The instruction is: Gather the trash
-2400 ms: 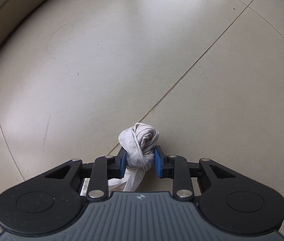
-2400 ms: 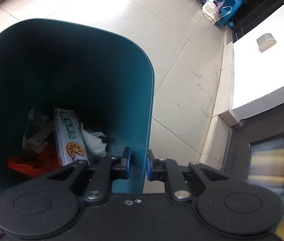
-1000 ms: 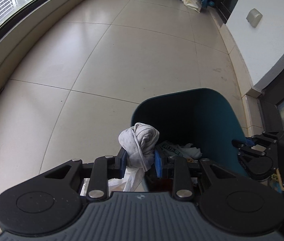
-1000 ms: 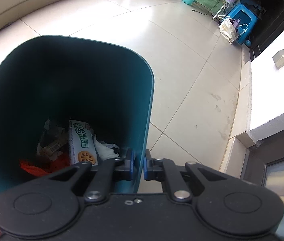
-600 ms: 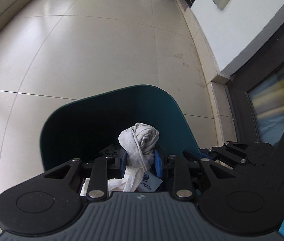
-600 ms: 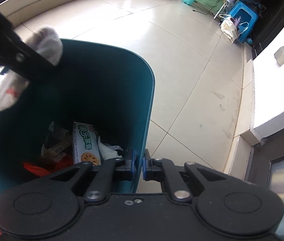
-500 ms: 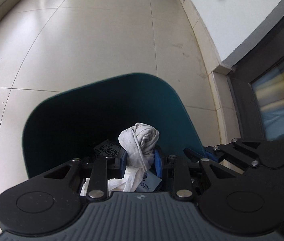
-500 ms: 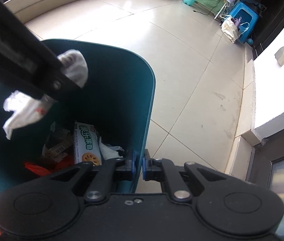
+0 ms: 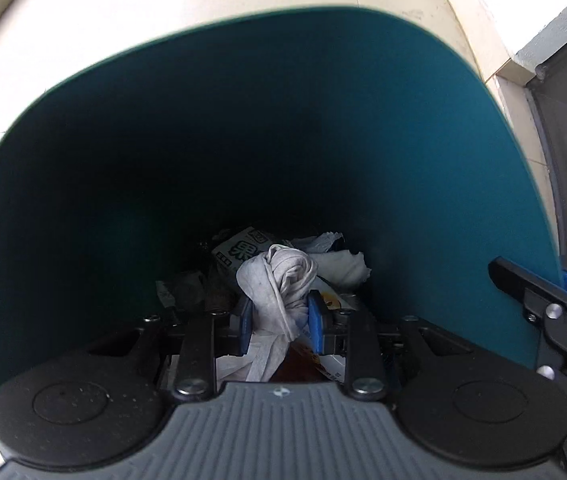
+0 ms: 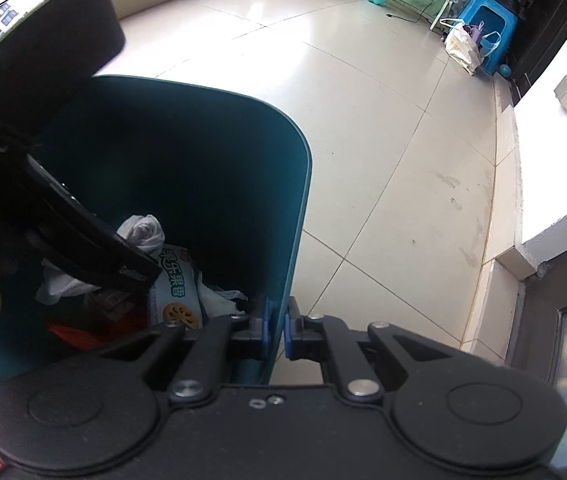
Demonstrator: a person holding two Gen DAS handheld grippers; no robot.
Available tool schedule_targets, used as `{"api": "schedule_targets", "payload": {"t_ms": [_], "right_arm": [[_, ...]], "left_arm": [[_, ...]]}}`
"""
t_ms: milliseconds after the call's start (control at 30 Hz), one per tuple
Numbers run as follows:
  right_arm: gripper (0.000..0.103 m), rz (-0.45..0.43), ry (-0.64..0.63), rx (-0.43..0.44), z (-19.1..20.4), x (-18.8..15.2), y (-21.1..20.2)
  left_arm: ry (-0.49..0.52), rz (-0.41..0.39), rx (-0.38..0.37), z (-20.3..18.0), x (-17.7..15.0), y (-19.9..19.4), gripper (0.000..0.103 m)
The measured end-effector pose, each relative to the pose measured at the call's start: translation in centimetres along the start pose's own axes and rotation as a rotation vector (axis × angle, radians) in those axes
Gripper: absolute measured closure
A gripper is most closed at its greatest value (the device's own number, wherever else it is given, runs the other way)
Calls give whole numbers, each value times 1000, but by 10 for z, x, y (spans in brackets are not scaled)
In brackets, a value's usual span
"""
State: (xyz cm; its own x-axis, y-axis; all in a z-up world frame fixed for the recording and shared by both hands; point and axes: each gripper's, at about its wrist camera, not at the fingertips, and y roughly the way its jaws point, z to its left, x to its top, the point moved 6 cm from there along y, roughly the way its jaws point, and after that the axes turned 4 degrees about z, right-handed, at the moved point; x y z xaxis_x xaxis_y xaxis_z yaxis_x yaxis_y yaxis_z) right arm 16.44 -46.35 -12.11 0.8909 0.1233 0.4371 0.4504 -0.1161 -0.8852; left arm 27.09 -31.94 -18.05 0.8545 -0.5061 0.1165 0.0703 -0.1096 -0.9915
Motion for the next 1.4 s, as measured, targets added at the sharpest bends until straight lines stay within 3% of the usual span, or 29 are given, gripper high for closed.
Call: {"api": "schedule_targets", "payload": {"t_ms": [233, 333, 400, 467, 833, 1100, 1233, 1400], "right_arm": [[97, -24, 4, 13, -1, -2, 0], [95, -22, 11, 40, -3, -1, -1], [92, -23, 23, 52, -9, -3, -2], [88, -34, 34, 72, -13, -5, -5], [77, -141, 134, 183, -39, -20, -57], [65, -224, 105, 255, -40, -33, -103], [50, -270, 72, 296, -38, -41, -127], [39, -320, 52, 351, -38, -55, -155]], "left_arm": [[-6, 25, 45, 0, -5, 8, 75], [-34, 29, 55, 1, -5, 8, 70], [-46, 17, 55, 2, -7, 4, 49], [-43, -22, 66, 1, -9, -4, 37], [-51, -181, 101, -5, -42, -83, 36], [-92, -293, 173, -13, -82, -143, 36], [-130, -337, 192, -17, -108, -171, 35], [-148, -397, 221, -30, -139, -195, 30]]}}
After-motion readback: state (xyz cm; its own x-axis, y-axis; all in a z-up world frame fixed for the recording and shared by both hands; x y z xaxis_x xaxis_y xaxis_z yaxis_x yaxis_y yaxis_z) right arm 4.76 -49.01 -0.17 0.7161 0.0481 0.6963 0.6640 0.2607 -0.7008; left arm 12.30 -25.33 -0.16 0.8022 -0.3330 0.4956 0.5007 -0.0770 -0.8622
